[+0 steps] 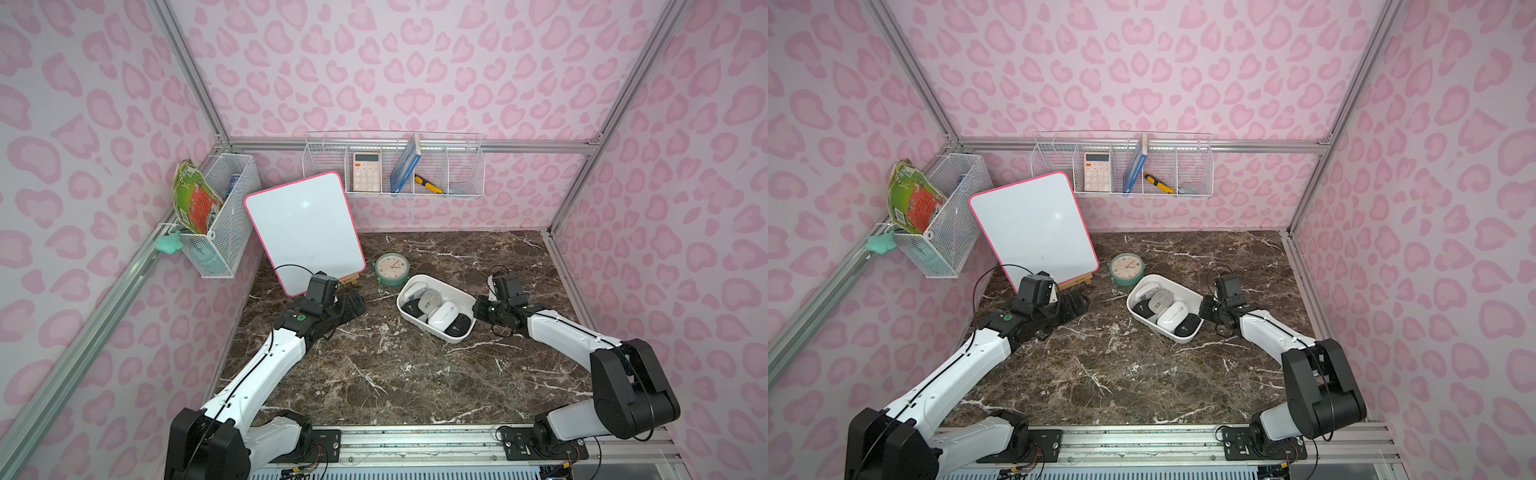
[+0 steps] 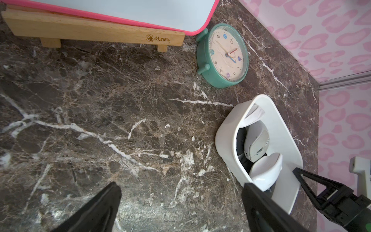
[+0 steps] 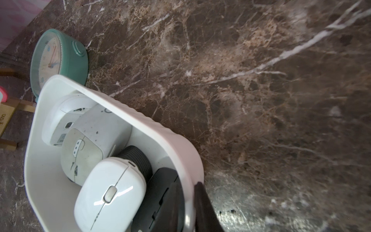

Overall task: Take out the mouse from the storage box
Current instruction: Move the storage box to the center of the board.

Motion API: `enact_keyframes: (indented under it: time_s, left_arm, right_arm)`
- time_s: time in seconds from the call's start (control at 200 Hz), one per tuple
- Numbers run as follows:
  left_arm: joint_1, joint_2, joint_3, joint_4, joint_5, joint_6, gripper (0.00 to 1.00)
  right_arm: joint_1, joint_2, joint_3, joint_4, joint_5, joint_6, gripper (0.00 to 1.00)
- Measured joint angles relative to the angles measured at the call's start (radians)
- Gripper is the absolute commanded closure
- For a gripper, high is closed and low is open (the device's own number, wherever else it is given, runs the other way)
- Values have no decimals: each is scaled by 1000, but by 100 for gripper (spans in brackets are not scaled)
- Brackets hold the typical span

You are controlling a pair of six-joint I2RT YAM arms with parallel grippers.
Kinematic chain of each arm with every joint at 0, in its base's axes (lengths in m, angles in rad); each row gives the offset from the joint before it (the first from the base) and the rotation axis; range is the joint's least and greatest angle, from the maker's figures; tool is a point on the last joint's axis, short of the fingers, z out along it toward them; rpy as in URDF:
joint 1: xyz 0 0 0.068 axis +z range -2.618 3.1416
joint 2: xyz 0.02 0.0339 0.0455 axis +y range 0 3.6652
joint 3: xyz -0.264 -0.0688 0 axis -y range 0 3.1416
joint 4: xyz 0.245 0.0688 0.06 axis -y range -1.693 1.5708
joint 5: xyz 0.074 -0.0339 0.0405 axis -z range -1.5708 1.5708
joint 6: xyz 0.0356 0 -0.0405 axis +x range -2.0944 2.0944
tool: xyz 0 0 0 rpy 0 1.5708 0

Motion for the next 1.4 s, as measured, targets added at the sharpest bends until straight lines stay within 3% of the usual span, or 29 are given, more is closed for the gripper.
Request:
enact_keyframes:
  time_s: [0.105,0.26,0.39,0.655,1.11,1.23,1.315,1.4]
  left_arm:
    - [-4,9,0,0,1,0,1]
    - [-5,25,3,7,5,3,1]
    - [-7,29,10,18,12,3,1]
    - [-16,43,13,18,23,5,1]
    - [-86,119,77,-24,18,31,1]
    - [-143,171,137,-46,-10,47,1]
    - [-182,208,172,-62,-19,62,1]
    - [-214,244,210,-79,-29,81,1]
  right_arm:
    - [0,-21,-1,2,0,-7,56]
    - [1,-23,-21,2,13,-11,56]
    - [23,3,-18,-3,37,-11,61]
    - [91,71,56,-40,97,-16,83]
    - [141,170,151,-11,75,-111,87]
    - [141,188,167,-11,62,-152,82]
    - [141,196,170,-14,59,-179,58]
    - [143,201,181,-34,68,-200,47]
